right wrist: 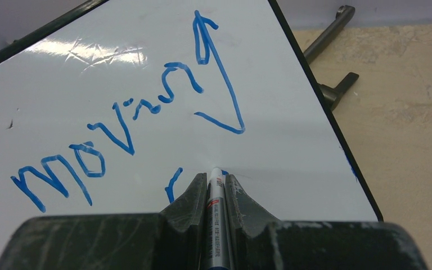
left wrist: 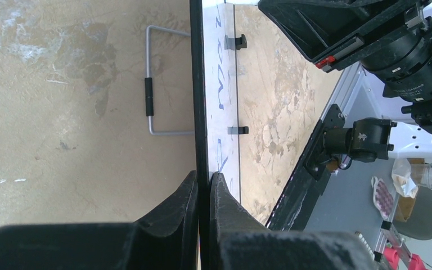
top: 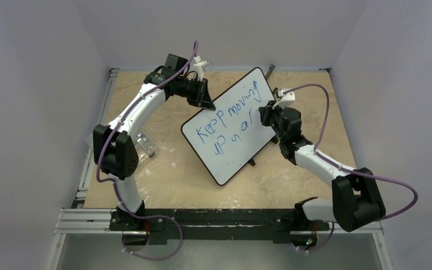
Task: Write a sentence on the whiteboard
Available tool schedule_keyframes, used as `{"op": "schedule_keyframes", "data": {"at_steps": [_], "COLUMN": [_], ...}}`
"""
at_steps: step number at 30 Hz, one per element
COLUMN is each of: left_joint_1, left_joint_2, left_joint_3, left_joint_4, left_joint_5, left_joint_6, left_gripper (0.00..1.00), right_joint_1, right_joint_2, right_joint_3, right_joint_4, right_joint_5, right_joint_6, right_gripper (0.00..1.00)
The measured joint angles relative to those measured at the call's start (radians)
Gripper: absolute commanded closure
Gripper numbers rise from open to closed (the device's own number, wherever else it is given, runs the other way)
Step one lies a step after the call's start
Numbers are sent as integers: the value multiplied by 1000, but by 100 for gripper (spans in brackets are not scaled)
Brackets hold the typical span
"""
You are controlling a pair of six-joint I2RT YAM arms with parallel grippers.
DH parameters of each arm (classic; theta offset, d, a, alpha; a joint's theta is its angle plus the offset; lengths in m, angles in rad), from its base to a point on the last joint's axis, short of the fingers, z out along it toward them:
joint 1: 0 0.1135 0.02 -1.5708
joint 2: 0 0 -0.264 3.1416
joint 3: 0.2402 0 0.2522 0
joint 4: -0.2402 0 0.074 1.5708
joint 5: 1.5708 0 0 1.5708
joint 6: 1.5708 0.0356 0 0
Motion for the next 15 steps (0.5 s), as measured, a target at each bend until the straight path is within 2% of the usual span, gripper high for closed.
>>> {"op": "schedule_keyframes", "data": {"at_steps": [15], "left_joint_1": [0], "left_joint_2": [0], "left_joint_3": [0], "left_joint_4": [-6], "left_joint_5": [-11], "left_joint_6": [0], "left_gripper": [100], "right_joint_1": [-5], "right_joint_2": [-11], "right_joint_3": [-27], "right_joint_4": [35], "right_joint_5": [-83], "right_joint_6": [5], "right_gripper": [100]}}
